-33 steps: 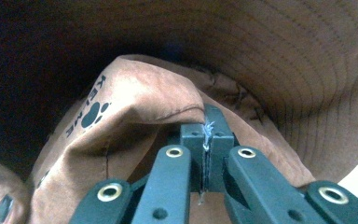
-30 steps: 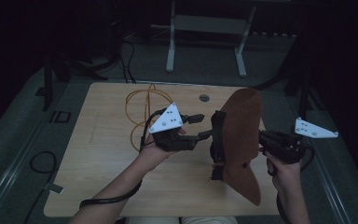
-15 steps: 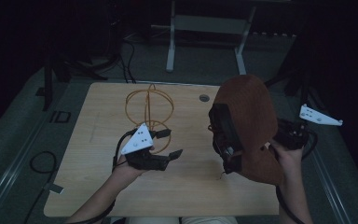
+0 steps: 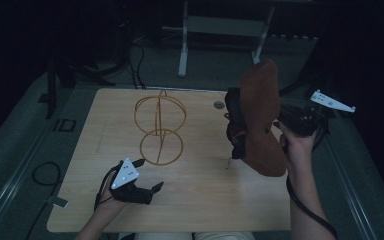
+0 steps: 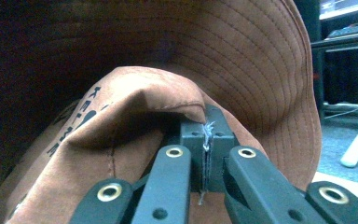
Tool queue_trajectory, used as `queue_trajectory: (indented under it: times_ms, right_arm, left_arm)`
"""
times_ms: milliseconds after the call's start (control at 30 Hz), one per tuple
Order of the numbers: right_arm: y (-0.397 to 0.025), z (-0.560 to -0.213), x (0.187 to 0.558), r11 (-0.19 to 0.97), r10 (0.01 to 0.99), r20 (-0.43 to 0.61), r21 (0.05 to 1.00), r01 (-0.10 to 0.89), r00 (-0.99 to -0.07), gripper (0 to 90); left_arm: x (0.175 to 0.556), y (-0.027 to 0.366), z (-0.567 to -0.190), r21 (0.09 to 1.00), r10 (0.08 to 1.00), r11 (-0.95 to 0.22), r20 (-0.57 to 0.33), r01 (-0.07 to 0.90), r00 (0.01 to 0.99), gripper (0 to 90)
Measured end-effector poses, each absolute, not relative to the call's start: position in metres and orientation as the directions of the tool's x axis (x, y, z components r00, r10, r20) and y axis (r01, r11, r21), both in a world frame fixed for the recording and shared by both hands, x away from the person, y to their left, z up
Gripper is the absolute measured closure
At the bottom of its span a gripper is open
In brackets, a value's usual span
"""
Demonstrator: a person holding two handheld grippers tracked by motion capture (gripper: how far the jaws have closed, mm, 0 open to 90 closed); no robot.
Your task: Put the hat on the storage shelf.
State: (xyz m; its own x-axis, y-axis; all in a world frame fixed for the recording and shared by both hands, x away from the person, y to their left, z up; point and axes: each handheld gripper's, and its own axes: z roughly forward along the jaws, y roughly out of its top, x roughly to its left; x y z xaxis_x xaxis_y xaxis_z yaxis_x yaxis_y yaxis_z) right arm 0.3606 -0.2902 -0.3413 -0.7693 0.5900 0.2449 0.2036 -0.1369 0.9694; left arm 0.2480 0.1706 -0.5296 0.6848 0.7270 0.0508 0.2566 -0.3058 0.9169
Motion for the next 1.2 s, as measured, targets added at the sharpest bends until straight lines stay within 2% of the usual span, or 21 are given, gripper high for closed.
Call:
queue_trajectory:
  times_ms: [300, 533, 933, 1200]
  right_arm:
    - [-0.266, -0.318, 0.386, -0.148, 0.6, 0.242, 0.97, 0.191, -0.762, 89.1]
    - [-0.235, -0.311, 0.408, -0.144, 0.586, 0.251, 0.968, 0.206, -0.77, 89.1]
    - [-0.169, -0.312, 0.445, -0.084, 0.565, 0.243, 0.968, 0.238, -0.788, 89.0]
    - [-0.101, -0.313, 0.448, -0.012, 0.503, 0.222, 0.968, 0.25, -0.835, 88.9]
  left_arm:
    - [0.23, 0.209, -0.559, 0.918, 0.821, -0.236, 0.014, 0.318, 0.57, 4.8]
    - [0.218, 0.222, -0.564, 0.919, 0.853, -0.242, 0.048, 0.311, 0.52, 4.9]
    - [0.214, 0.242, -0.566, 0.941, 0.89, -0.165, 0.013, 0.295, 0.456, 5.0]
    - [0.215, 0.245, -0.57, 0.938, 0.892, -0.156, 0.0, 0.309, 0.451, 6.2]
